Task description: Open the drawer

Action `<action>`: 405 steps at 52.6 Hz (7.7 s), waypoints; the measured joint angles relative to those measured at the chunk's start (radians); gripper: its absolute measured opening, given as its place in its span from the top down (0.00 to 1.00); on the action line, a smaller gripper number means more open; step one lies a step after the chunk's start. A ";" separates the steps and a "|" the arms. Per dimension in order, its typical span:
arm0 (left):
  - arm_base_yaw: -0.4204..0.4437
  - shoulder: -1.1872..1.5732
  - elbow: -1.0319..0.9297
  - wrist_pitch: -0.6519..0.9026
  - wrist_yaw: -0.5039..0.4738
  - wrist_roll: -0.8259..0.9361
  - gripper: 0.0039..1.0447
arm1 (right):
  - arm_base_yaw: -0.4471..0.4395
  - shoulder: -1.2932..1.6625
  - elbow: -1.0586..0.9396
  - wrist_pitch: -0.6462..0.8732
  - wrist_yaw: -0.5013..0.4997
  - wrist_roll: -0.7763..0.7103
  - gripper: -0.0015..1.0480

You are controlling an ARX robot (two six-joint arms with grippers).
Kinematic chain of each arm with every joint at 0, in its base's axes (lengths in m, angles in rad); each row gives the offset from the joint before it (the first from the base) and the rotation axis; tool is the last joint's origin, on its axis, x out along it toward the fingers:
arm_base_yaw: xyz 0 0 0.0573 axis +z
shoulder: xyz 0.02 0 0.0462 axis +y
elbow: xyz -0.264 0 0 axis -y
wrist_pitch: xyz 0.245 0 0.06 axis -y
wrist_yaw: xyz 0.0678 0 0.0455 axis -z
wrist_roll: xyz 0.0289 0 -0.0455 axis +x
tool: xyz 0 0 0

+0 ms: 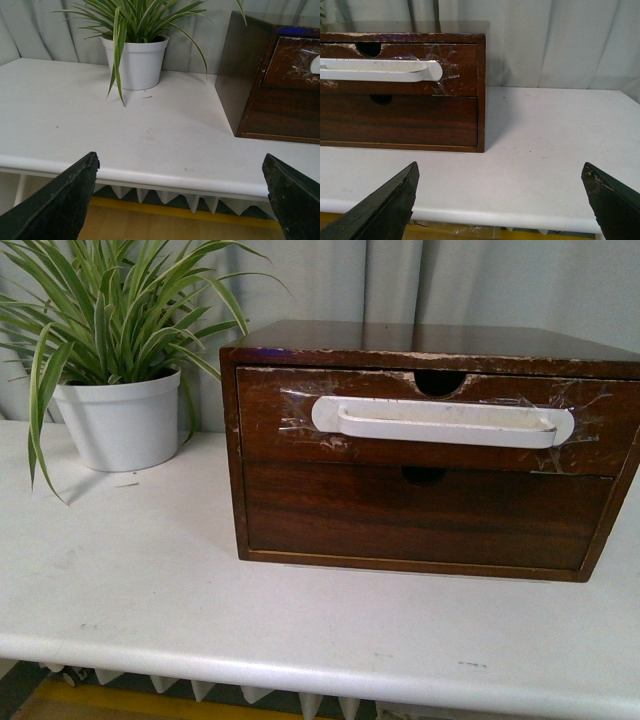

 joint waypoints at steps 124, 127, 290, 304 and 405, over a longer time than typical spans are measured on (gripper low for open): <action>-0.219 0.665 0.295 0.072 -0.156 0.196 0.06 | -0.076 0.544 0.352 -0.195 -0.375 -0.266 0.09; -0.230 0.732 0.340 0.074 -0.119 0.251 0.06 | -0.066 0.597 0.397 -0.190 -0.376 -0.309 0.09; -0.470 1.837 1.501 -0.488 0.347 0.998 0.06 | 0.257 1.558 1.123 -0.305 -0.241 -0.773 0.09; -0.468 1.818 1.504 -0.554 0.364 1.045 0.06 | 0.258 1.553 1.132 -0.375 -0.264 -0.821 0.09; -0.452 1.107 0.811 0.174 -0.060 0.618 0.06 | -0.083 0.766 0.515 0.023 -0.547 -0.435 0.09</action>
